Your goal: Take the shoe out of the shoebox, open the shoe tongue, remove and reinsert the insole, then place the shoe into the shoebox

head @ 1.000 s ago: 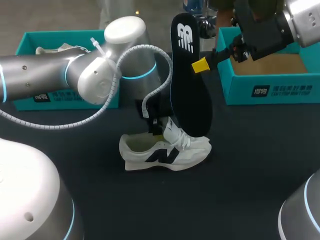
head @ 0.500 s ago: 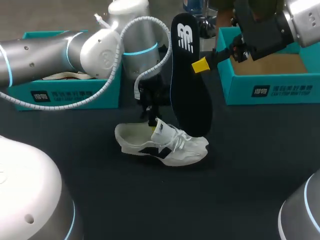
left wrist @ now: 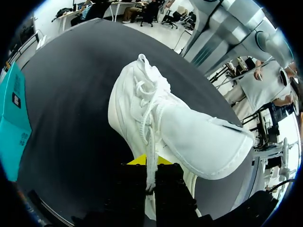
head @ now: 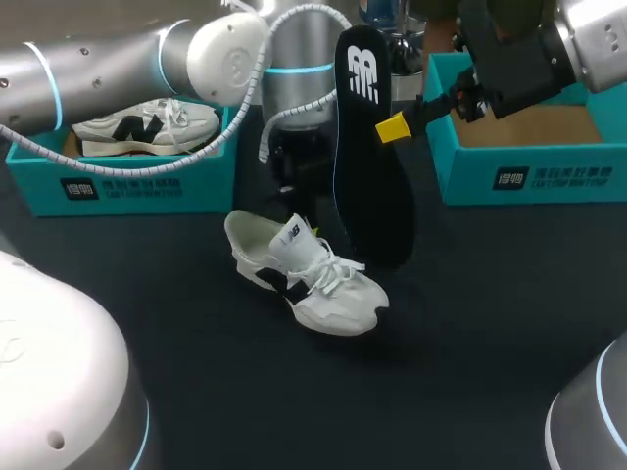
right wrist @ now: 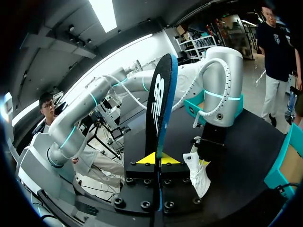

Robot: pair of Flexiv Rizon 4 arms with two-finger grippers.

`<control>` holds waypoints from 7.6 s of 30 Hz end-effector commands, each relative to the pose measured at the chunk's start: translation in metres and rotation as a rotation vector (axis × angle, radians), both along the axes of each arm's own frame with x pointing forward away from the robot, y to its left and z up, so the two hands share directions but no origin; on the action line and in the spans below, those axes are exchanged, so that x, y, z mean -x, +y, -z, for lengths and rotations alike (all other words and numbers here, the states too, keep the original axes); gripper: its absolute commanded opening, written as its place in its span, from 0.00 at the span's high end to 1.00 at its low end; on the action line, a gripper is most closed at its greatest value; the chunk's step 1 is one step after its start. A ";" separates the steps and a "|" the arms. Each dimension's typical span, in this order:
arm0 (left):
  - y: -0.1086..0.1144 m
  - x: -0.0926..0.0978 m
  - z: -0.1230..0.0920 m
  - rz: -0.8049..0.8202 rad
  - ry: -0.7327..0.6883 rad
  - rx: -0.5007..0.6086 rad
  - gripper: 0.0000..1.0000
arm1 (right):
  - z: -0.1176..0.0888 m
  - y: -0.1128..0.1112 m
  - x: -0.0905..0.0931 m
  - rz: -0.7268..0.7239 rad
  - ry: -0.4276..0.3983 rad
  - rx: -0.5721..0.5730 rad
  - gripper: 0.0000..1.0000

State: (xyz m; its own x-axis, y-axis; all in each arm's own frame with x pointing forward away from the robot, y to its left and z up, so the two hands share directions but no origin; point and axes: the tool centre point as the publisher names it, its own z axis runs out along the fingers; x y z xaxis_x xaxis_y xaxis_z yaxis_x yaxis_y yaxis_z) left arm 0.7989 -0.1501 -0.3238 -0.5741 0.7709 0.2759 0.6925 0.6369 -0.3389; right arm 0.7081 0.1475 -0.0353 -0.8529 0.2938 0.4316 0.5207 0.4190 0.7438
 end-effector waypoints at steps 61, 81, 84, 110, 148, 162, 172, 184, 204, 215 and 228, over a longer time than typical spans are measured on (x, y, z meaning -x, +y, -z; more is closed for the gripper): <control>-0.050 -0.005 0.036 0.748 0.019 -0.044 1.00 | 0.000 0.003 -0.002 -0.001 0.003 0.003 1.00; -0.050 0.003 0.027 0.696 0.018 0.091 0.00 | 0.000 0.003 -0.002 -0.001 0.003 0.003 1.00; -0.052 0.002 0.019 0.661 0.000 0.135 0.00 | 0.000 0.003 -0.002 -0.001 0.003 0.003 1.00; -0.030 -0.012 -0.064 0.534 -0.198 0.685 0.00 | 0.000 0.003 -0.002 -0.001 0.003 0.003 1.00; -0.032 -0.025 -0.124 0.355 -0.421 1.095 0.00 | -0.006 -0.028 -0.039 0.125 0.153 -0.180 1.00; -0.030 -0.019 -0.182 0.316 -0.645 1.369 0.00 | 0.000 -0.052 -0.066 0.143 0.397 -0.202 1.00; -0.036 -0.008 -0.214 0.322 -0.755 1.505 0.00 | 0.006 -0.056 -0.086 0.160 0.542 -0.190 1.00; -0.041 0.000 -0.234 0.341 -0.877 1.617 0.00 | 0.010 -0.059 -0.105 0.183 0.653 -0.148 1.00; -0.075 -0.014 -0.261 0.375 -0.936 1.718 0.00 | 0.022 -0.035 -0.129 0.210 0.765 -0.140 1.00; -0.105 -0.024 -0.266 0.348 -0.930 1.756 0.00 | 0.026 -0.017 -0.134 0.170 0.815 -0.085 1.00; -0.091 -0.033 -0.294 0.326 -0.934 1.767 0.00 | 0.037 -0.025 -0.133 0.156 0.832 -0.071 1.00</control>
